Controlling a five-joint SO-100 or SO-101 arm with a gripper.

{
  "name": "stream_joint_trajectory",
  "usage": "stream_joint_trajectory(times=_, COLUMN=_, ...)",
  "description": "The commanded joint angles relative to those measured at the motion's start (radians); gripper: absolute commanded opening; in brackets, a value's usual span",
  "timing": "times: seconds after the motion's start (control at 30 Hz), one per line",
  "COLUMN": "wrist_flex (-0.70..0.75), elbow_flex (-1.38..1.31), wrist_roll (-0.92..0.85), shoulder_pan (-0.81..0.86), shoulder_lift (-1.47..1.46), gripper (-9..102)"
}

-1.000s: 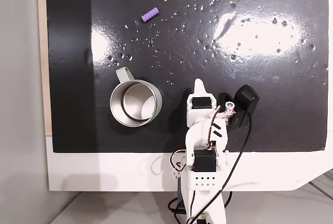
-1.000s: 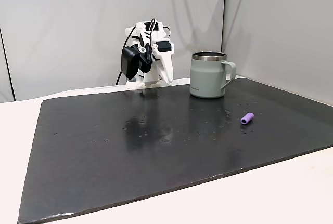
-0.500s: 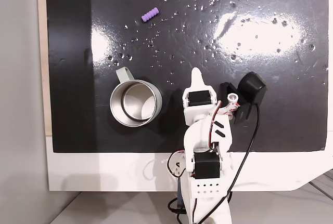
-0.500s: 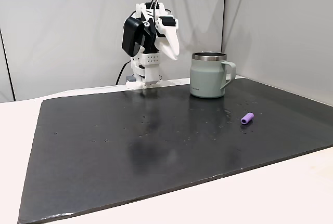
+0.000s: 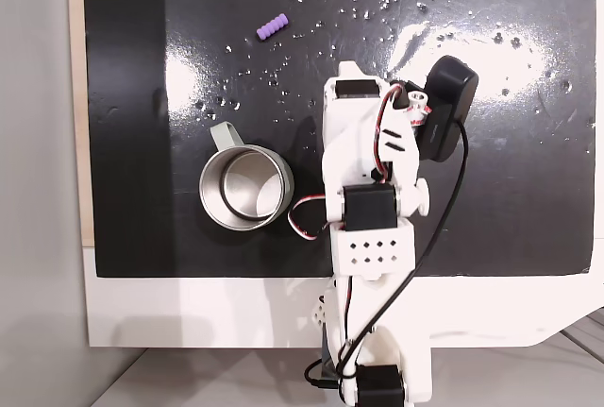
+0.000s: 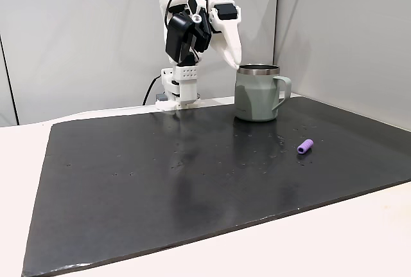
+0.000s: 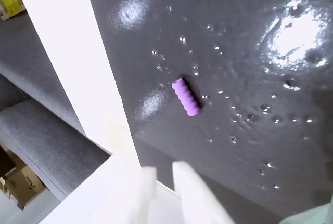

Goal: Grasp a pengrip and put it in the cup.

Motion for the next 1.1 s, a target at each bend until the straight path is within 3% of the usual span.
stream_joint_trajectory(times=0.0, wrist_flex=0.028, elbow_flex=-0.167, wrist_roll=0.031, shoulder_pan=-0.002, shoulder_lift=-0.112, gripper=0)
stream_joint_trajectory(times=0.5, wrist_flex=0.247, elbow_flex=-0.716, wrist_roll=-0.052, shoulder_pan=-0.133, shoulder_lift=-0.658, gripper=0)
stream_joint_trajectory(times=1.07, wrist_flex=0.466, elbow_flex=-1.189, wrist_roll=-0.161, shoulder_pan=-0.172, shoulder_lift=-1.0, gripper=3)
